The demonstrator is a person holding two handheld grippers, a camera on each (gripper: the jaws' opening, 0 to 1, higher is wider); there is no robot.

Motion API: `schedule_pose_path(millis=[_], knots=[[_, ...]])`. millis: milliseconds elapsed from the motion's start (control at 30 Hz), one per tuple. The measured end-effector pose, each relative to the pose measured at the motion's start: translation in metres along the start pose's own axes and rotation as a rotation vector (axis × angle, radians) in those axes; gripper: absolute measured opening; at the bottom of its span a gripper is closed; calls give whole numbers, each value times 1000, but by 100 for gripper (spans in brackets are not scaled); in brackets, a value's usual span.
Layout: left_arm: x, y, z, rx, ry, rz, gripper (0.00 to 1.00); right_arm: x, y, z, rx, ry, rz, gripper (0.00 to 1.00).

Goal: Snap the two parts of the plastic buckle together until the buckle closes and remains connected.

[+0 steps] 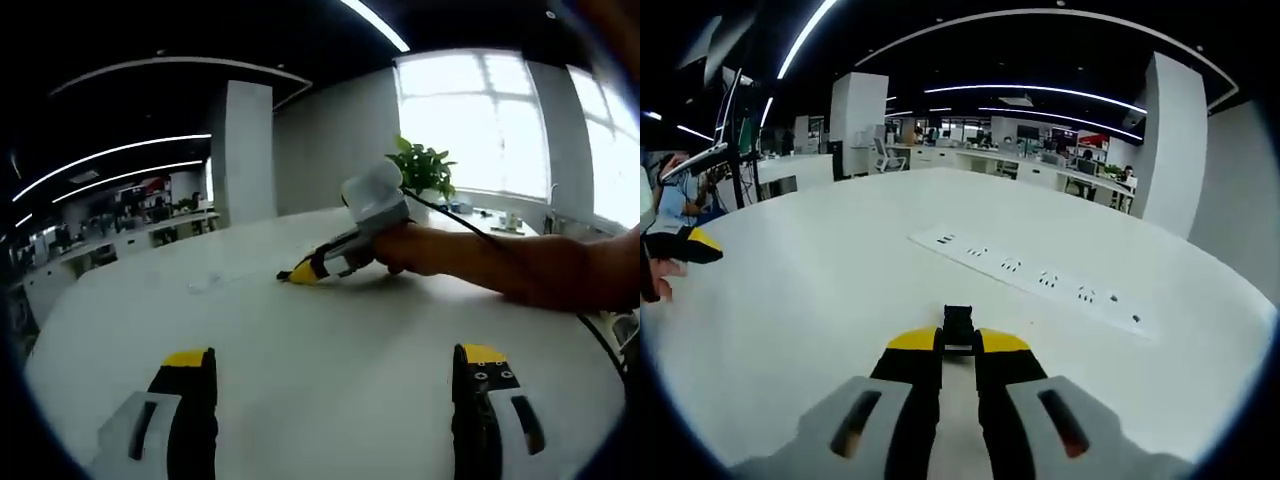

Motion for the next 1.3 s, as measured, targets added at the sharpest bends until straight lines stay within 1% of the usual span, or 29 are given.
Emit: schedule_pose_path(millis=[33, 67, 133, 200, 300, 500, 567, 600, 633, 667, 700, 733, 800, 833, 900, 1000, 1033, 1100, 1133, 1167, 1200, 1233, 1267, 1300], knots=[[1, -1, 1, 1, 4, 2, 91, 1, 0, 0, -2, 0, -1, 11], [1, -1, 2, 0, 3, 6, 90, 1, 1, -1, -3, -1, -4, 11], [2, -1, 3, 2, 7, 11, 92, 1, 2, -2, -4, -4, -11, 11], [1, -1, 8, 42, 30, 17, 94, 1, 3, -2, -3, -6, -16, 11], [1, 0, 12, 42, 39, 21, 99, 0, 3, -1, 0, -7, -15, 11], [0, 2, 11, 44, 40, 14, 99, 0, 3, 1, -20, -4, -17, 12], [0, 2, 11, 45, 41, 13, 99, 0, 4, 0, -25, -6, -15, 14], [0, 2, 11, 47, 41, 13, 99, 0, 3, 0, -27, -6, -12, 18], [0, 2, 10, 46, 37, 11, 99, 0, 2, -2, -36, -8, -2, 26], [0, 3, 9, 43, 28, 6, 99, 0, -1, -4, -56, -12, 21, 36], [0, 3, 8, 38, 20, 5, 99, -1, -5, -4, -70, -7, 52, 48], [0, 3, 6, 36, 13, 6, 99, 0, -12, -4, -77, -5, 94, 65], [1, 1, 4, 53, 6, 17, 99, 0, -19, -4, -52, 10, 124, 84], [2, 0, 4, 55, 1, 22, 99, -1, -22, -2, -24, 19, 147, 98], [3, -1, 4, 46, -6, 33, 99, 0, -19, -4, -23, 19, 138, 100], [3, -2, 5, 49, -5, 39, 99, 0, -20, -1, 32, 32, 143, 100], [3, -2, 6, 50, -4, 40, 99, -1, -20, 0, 33, 33, 144, 100], [3, -2, 8, 45, -4, 39, 99, 0, -20, 3, 64, 36, 135, 100], [2, -2, 11, 42, -3, 39, 99, 1, -26, 5, 116, 38, 164, 100], [2, -2, 12, 41, -3, 39, 99, 1, -29, 5, 134, 38, 186, 100], [2, -2, 11, 40, -3, 38, 99, 2, -31, 4, 114, 29, 199, 100], [1, -2, 11, 40, -2, 39, 99, -1, -38, 6, 85, 16, 235, 100], [1, -2, 11, 42, -1, 39, 99, -1, -43, 8, 87, 18, 261, 99], [1, -2, 11, 44, 0, 40, 99, 0, -43, 9, 89, 22, 255, 96]])
Point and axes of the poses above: the point that each gripper's makers call its tool centre point, and the gripper's own axes: x roughly backward along the fingers, z roughly to its right, y roughly out of its underside, the point moved 4 cm from there along x, roughly backward along the fingers, and after that the axes turned 8 degrees about z, right-handed, at the moved point
